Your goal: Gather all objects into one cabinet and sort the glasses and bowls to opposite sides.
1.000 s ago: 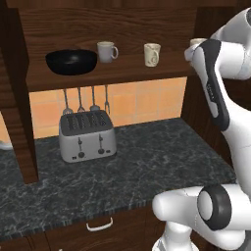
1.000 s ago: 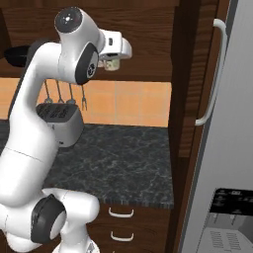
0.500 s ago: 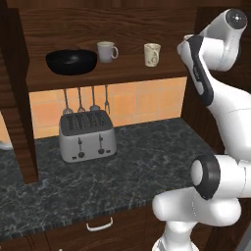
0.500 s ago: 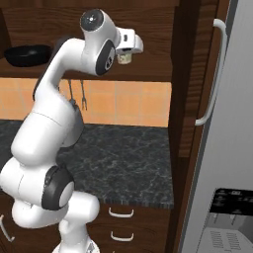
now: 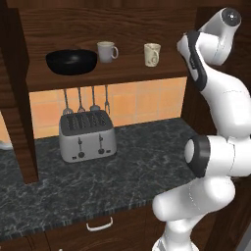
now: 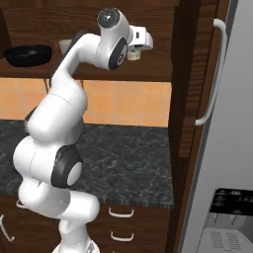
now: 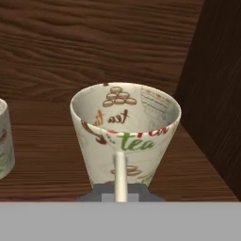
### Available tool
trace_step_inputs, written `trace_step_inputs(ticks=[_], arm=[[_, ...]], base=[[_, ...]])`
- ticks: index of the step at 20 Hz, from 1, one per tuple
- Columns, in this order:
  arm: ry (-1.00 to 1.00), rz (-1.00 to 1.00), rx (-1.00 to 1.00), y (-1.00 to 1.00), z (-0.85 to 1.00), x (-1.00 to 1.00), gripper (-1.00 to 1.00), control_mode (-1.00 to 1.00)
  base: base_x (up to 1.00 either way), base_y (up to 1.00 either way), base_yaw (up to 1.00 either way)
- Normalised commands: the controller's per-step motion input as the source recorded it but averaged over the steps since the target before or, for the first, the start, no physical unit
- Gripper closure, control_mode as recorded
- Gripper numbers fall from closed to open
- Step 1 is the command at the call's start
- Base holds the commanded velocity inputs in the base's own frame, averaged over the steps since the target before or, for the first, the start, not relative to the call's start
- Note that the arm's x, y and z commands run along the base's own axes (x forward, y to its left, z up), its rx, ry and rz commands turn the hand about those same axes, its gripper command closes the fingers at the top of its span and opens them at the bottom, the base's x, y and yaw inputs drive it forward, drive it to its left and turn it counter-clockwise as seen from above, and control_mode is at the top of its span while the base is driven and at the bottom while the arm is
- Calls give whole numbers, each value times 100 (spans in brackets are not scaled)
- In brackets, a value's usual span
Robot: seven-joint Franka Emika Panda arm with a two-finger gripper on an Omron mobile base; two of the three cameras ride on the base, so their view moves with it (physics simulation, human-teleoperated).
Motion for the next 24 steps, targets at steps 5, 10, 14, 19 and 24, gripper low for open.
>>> trace_step_inputs(ticks=[5,10,14,19,24], arm=[[0,0,0,-9,-26,-12,100,-100],[-3,0,0,-6,-59,0,100,-100],[-1,0,0,-16,-49,7,100,-100],[-1,0,0,-21,-42,29,100,-100],[0,0,1,-35,-12,85,100,-100]], base=[[0,0,0],[0,0,0],[0,0,0],[0,0,0],[0,0,0]])
